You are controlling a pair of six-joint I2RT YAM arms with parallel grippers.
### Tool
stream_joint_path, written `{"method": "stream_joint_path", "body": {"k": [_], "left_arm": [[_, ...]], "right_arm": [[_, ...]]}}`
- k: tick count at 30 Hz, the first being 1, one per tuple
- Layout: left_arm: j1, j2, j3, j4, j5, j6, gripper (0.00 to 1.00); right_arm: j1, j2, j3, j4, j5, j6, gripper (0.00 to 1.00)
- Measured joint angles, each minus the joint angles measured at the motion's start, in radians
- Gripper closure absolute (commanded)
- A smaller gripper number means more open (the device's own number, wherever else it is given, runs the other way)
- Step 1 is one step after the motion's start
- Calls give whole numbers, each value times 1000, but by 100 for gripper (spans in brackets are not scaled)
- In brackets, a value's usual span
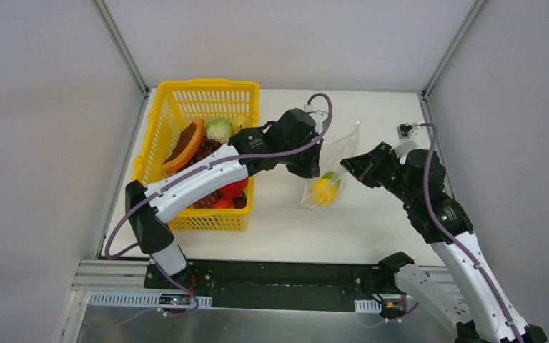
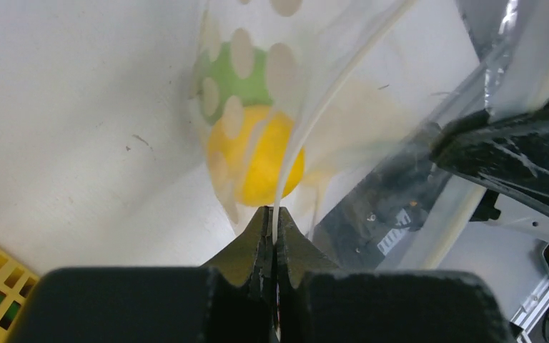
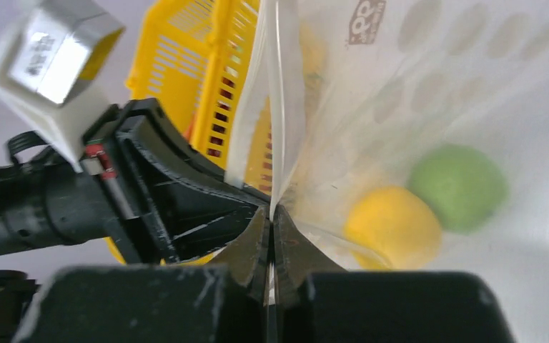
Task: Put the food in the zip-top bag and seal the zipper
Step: Adjust the zipper food storage bag at the center of the board.
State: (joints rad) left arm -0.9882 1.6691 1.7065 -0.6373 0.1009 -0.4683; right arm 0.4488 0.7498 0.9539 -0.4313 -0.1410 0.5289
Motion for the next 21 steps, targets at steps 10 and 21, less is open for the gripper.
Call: {"method": "stream_joint_path", "body": {"k": [10,21], "left_arm": [[19,28,12,-44,-30,-17,100],[31,4,-11,-26,-3,-27,100]], "right_arm": [[-1,206,-65,55,-94,21,100],[-1,21,-6,84,-103,60,100]]}}
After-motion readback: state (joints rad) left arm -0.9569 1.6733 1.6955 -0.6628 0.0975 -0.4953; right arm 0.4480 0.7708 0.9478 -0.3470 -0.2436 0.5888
